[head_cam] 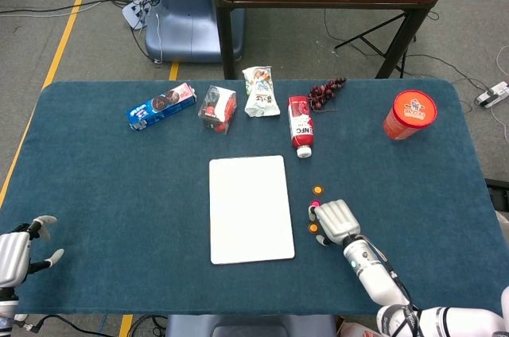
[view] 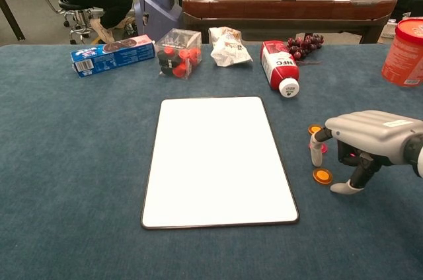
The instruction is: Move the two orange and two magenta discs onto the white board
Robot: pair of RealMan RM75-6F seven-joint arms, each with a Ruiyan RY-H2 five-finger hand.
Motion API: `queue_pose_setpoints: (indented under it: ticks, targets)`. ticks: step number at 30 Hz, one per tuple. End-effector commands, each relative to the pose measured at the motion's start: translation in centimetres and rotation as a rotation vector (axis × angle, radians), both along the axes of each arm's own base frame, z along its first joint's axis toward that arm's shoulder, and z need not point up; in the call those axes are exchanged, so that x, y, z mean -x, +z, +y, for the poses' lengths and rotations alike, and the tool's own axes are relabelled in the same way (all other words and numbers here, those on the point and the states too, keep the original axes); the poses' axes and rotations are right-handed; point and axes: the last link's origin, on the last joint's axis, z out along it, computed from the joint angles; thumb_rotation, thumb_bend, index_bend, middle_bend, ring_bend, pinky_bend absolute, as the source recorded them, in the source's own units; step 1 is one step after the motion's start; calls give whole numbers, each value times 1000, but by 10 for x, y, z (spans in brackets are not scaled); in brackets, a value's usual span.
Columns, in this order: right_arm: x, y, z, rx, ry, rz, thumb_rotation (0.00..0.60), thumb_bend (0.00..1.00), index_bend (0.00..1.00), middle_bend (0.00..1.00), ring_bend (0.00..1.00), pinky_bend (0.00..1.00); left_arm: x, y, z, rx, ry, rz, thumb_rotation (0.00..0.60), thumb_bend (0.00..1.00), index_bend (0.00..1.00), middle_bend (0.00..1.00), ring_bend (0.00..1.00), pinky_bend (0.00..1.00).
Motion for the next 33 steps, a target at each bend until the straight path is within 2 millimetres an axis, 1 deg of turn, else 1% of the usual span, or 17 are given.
queue_pose_setpoints:
  ticks: [1, 10, 15, 22, 28, 33]
  targets:
    - [0, 0, 0, 0, -1, 0, 600, 202, 426, 1000, 1000, 1000, 0, 0, 0, 1, 1, -1, 600, 167, 425, 563, 483, 648]
    - [0, -3, -1, -2, -7, 0, 600, 212, 467, 1000, 1000, 1000, 2, -1, -1, 1, 4, -4, 600, 167, 424, 563, 483, 648]
    - [0, -4, -3, -4, -12, -6, 600, 256, 497, 1000, 1000, 1000, 2, -2, -2, 3, 4, -4, 600, 167, 424, 563, 483, 648]
    - [0, -4, -3, -2, -19, -13, 600, 273, 531, 1000, 1000, 1000, 2, -3, -2, 6, 5, -5, 600, 167, 424, 563, 483, 648]
    - [-5, 7, -1, 18, -9, -45, 600, 273, 538, 1000, 1000, 1000, 3, -3, -2, 8, 6, -4, 600, 167, 424, 563, 483, 648]
    - [-19, 20, 1, 38, 38, -75, 600, 273, 539, 1000, 1000, 1000, 1, -3, -1, 6, 3, -5, 600, 167, 424, 563, 483, 648]
